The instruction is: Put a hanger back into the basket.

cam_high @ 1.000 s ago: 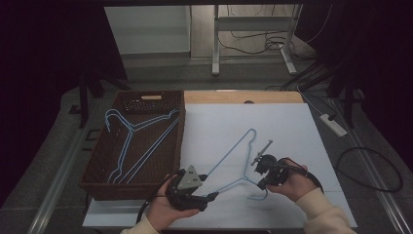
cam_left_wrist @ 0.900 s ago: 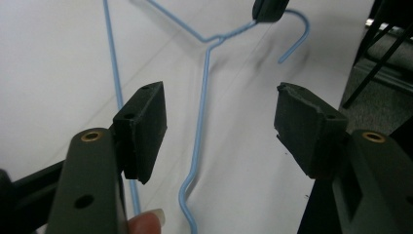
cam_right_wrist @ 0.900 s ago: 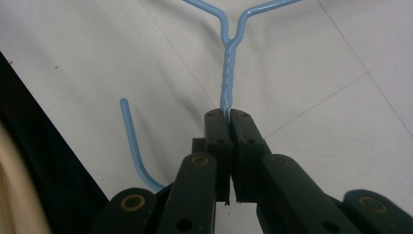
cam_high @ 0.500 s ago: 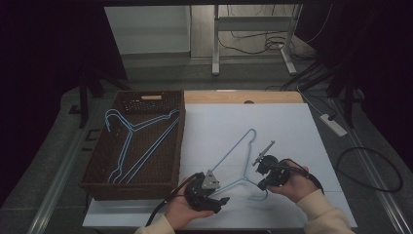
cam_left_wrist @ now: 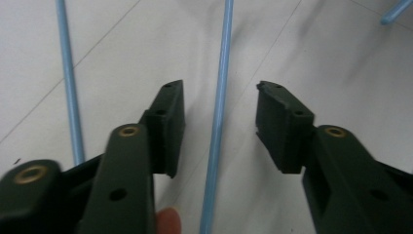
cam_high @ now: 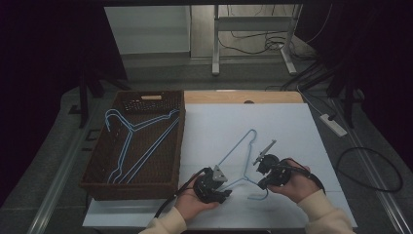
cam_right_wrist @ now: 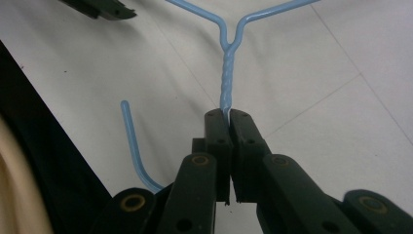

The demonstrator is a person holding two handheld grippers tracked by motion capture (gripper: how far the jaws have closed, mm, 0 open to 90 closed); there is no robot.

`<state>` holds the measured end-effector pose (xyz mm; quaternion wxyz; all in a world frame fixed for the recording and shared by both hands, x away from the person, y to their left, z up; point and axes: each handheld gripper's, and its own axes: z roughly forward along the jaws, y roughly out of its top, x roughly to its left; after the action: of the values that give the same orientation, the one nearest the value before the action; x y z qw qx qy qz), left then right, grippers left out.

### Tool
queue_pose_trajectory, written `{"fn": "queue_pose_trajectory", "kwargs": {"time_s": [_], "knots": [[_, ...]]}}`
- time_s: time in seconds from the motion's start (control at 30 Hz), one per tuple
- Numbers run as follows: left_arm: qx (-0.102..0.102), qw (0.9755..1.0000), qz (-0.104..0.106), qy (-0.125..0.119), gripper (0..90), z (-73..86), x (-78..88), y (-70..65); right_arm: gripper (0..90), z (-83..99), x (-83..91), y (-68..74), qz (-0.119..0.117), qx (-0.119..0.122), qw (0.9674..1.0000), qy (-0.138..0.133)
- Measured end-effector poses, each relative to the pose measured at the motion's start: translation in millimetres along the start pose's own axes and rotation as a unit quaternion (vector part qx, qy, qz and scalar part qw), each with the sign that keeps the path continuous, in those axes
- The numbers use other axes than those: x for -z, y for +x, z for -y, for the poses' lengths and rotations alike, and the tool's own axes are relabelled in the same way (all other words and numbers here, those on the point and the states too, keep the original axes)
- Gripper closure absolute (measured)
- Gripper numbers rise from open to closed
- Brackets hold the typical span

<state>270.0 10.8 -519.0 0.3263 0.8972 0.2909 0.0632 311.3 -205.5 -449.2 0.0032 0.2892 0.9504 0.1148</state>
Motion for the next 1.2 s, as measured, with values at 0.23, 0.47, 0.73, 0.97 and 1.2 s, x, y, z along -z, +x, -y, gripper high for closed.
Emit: {"fn": "queue_pose_trajectory", "kwargs": {"time_s": [0.23,0.47,0.73,0.97,1.2], "knots": [[0.003,0.9999,0.008,0.01,78.3,-0.9,-2.4,2.4,87.5,0.5,6.1,2.2,0.0,-0.002,0.9999,-0.015],[-0.008,0.9999,0.011,0.005,85.5,-0.8,1.0,1.7,86.0,3.0,12.5,0.7,0.0,-0.003,0.9989,-0.046],[-0.013,0.9998,0.001,-0.017,86.0,-0.2,11.4,1.9,48.9,19.0,22.1,-23.0,-0.014,-0.066,0.9653,-0.252],[-0.006,0.999,-0.008,-0.043,86.1,3.1,25.3,1.1,38.7,45.7,14.2,-51.7,0.006,-0.107,0.9183,-0.381],[0.014,0.9975,-0.009,-0.068,86.1,1.6,40.8,0.9,37.0,70.8,10.0,-54.9,0.064,-0.115,0.9001,-0.415]]}}
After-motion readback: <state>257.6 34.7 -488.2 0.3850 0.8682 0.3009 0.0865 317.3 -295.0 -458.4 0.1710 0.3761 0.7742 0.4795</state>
